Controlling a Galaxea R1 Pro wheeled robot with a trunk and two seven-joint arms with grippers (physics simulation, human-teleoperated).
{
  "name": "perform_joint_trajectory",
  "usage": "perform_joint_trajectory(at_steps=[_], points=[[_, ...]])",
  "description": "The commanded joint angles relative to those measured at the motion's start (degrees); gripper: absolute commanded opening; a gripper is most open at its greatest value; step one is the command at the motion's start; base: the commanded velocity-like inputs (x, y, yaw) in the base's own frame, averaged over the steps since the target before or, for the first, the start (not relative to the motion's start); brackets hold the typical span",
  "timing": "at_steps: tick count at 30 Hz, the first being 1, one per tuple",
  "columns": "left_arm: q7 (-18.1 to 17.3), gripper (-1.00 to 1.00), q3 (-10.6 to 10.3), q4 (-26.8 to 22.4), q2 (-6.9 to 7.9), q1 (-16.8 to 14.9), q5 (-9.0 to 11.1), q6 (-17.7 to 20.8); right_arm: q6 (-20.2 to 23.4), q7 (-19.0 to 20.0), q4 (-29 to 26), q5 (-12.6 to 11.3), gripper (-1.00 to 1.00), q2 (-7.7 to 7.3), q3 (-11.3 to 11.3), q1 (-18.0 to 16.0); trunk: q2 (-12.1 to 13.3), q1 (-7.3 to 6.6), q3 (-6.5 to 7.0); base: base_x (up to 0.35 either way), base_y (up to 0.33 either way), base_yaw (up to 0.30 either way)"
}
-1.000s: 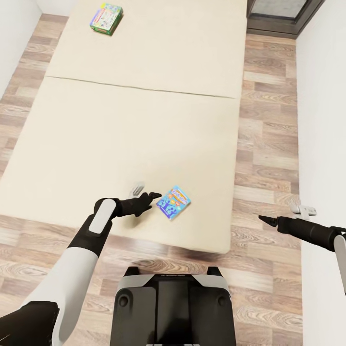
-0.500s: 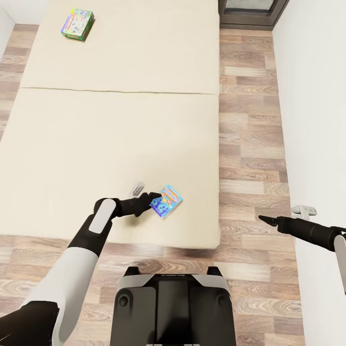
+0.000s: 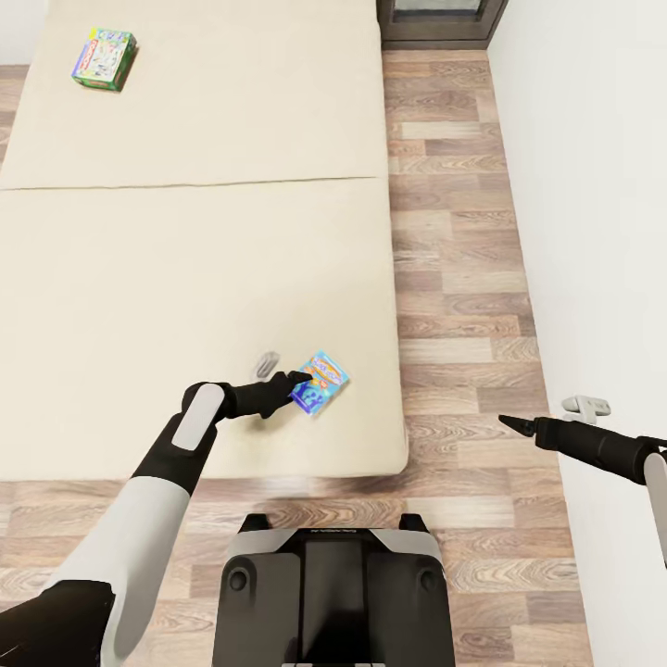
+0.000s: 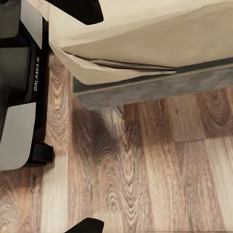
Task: Put all the toys in the child's room - the three board games (two on the bed and one on the table), the two jigsaw puzzles on the table, and the tennis ball on the table - inside the toy box on the table in the child's room.
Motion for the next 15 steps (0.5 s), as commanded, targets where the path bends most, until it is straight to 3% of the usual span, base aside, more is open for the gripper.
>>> perform_joint_trajectory(at_steps=[1, 15], points=[[0.6, 1.00, 0.0, 0.0, -0.03, 0.0, 0.4, 0.1, 0.5, -0.1, 0.0, -0.4, 1.00, -0.01, -0.1, 0.0, 0.0, 0.02, -0.03, 0.000, 0.000, -0.056], [0.6, 1.00, 0.0, 0.0, -0.10, 0.0, 0.4, 0.1, 0.5, -0.1, 0.0, -0.4, 1.00, -0.01, -0.1, 0.0, 0.0, 0.02, -0.03, 0.000, 0.000, -0.021]])
